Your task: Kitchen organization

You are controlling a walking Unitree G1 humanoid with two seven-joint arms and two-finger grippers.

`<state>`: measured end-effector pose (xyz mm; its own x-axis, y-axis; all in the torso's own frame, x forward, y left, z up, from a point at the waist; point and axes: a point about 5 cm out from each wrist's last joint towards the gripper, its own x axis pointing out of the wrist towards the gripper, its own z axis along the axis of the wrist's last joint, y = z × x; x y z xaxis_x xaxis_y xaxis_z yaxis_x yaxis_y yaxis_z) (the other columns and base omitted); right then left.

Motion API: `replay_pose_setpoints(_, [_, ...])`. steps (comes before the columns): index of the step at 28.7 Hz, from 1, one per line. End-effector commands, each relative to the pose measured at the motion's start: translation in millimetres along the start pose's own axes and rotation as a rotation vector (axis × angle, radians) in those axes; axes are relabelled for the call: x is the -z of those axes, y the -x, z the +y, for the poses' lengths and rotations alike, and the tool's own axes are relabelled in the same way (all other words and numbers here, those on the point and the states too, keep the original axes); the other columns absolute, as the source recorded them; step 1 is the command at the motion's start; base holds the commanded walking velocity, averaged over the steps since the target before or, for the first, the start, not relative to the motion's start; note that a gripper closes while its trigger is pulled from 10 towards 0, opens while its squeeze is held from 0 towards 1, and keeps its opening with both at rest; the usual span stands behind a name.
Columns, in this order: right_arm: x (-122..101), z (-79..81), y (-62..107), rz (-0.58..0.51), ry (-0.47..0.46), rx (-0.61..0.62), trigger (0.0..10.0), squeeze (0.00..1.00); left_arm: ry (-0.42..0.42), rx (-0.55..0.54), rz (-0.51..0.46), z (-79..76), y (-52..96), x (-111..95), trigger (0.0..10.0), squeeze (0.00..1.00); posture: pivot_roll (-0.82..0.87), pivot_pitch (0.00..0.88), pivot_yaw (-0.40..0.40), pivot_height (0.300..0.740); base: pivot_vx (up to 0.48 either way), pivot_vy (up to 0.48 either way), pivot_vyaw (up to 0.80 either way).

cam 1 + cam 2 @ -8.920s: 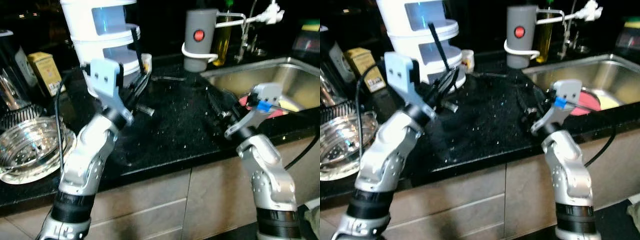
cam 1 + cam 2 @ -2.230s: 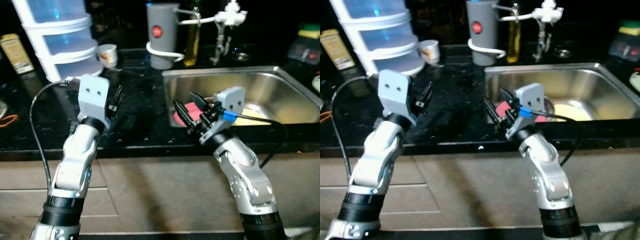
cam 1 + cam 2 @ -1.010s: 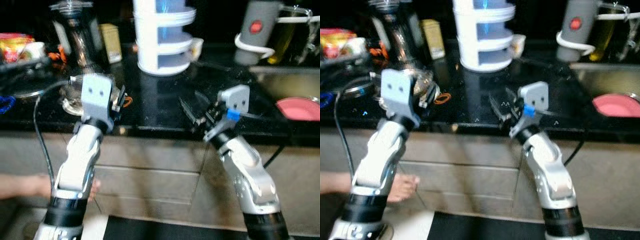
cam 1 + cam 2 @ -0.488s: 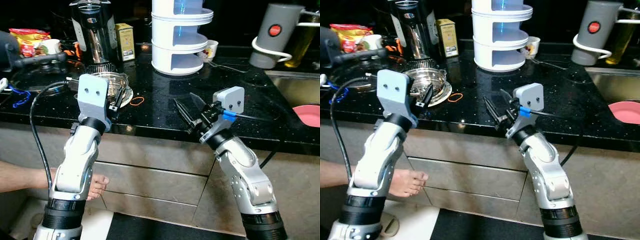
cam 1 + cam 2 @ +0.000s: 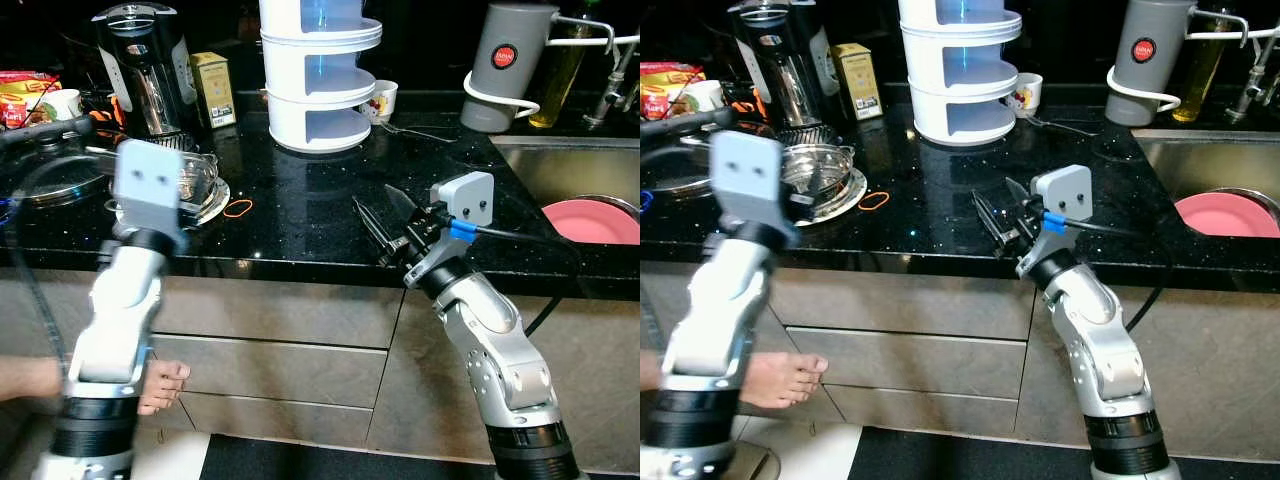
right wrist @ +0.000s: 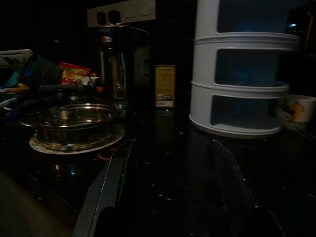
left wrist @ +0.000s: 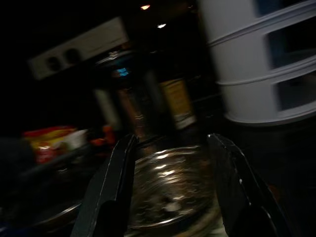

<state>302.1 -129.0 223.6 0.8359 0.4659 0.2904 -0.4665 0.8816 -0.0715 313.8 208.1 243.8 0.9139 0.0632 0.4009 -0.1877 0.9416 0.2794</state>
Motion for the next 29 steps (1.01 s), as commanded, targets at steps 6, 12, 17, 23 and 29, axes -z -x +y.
replay_pose_setpoints(6, [2.3, -0.1, -0.2, 0.025, -0.004, 0.001, 10.0, 0.00, -0.033, -0.045, -0.015, 22.8, -15.3, 11.9, 10.0, 0.00, -0.10, 0.013, 0.013, 0.740, 0.000, 0.000, 0.00])
replay_pose_setpoints(12, [1.1, -1.1, 4.9, 0.033, 0.004, 0.009, 10.0, 0.00, 0.083, -0.040, 0.000, 23.2, -34.7, 27.5, 10.0, 0.00, -0.13, 0.027, 0.021, 0.740, 0.000, 0.000, 0.00])
replay_pose_setpoints(17, [-0.9, -5.1, 9.3, 0.038, 0.013, 0.026, 10.0, 0.00, 0.090, -0.004, -0.010, 12.9, -45.4, 31.8, 10.0, 0.00, -0.15, 0.035, 0.026, 0.740, 0.000, 0.000, 0.00])
replay_pose_setpoints(23, [-1.6, -4.5, 13.7, 0.046, 0.014, 0.035, 10.0, 0.00, 0.130, 0.058, -0.013, -3.7, -54.0, 34.5, 10.0, 0.00, -0.16, 0.057, 0.033, 0.740, 0.000, 0.000, 0.00])
replay_pose_setpoints(29, [-1.9, -3.5, 19.8, 0.061, 0.013, 0.048, 10.0, 0.00, 0.106, 0.133, -0.012, -21.3, -59.9, 39.0, 10.0, 0.00, -0.17, 0.070, 0.044, 0.740, 0.000, 0.000, 0.00])
